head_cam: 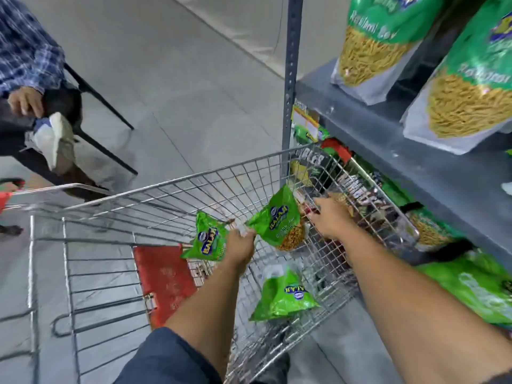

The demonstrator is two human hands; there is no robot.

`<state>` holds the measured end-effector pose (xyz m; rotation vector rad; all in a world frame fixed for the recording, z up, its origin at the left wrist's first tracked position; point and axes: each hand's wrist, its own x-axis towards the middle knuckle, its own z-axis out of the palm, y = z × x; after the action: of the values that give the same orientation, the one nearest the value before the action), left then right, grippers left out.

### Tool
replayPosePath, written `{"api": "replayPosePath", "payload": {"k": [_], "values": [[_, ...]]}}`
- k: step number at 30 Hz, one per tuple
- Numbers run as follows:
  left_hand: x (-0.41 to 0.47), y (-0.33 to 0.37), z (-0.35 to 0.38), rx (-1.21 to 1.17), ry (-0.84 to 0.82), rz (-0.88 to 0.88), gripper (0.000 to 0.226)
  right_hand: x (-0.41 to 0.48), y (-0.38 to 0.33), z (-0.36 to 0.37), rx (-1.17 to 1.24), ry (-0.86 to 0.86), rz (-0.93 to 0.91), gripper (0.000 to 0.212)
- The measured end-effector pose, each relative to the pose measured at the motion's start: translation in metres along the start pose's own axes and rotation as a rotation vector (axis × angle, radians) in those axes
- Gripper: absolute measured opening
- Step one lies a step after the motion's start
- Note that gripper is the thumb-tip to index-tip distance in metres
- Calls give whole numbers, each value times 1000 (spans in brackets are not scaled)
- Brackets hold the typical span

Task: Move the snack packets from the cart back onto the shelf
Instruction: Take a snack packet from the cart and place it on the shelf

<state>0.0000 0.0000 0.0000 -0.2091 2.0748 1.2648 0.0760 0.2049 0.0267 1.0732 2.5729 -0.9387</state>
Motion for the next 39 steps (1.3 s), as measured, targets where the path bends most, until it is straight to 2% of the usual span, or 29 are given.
{"api": "replayPosePath", "payload": {"k": [2,4,6,8,9,11,16,19,23,24,26,28,30,34,39], "values": [[12,-7,7,-6,9,-43,46,14,0,7,44,-27,38,41],[21,-17,15,-50,-49,-69,18,27,1,19,68,-68,69,46],[25,-24,23,-74,-106,-103,11,39,1,31,69,-98,58,47],[28,-27,33,-96,-85,-131,21,48,2,43,53,-114,49,49],[31,-29,37,-138,-45,-137,34,52,3,50,50,-111,60,49],[37,-33,44,-184,0,-145,36,56,1,61,64,-91,90,47],[46,-33,51,-192,7,-146,21,57,-5,72,202,-70,134,50],[44,-29,54,-201,-4,-112,21,52,-10,70,156,-159,76,28],[36,-29,58,-102,-1,-46,23,34,-18,71,127,-98,71,8],[32,-26,57,-98,1,-34,20,33,-20,69,133,-38,80,8],[32,-29,57,-95,-5,-60,17,35,-21,70,141,57,150,24],[33,-33,54,-99,-2,-50,18,37,-18,69,187,88,189,44],[33,-34,52,-91,-6,-47,21,37,-13,67,182,50,200,55],[34,-39,49,-97,-30,-65,29,42,-6,72,176,1,177,45],[42,-36,48,-115,-29,-70,27,54,-9,76,186,-28,127,47]]}}
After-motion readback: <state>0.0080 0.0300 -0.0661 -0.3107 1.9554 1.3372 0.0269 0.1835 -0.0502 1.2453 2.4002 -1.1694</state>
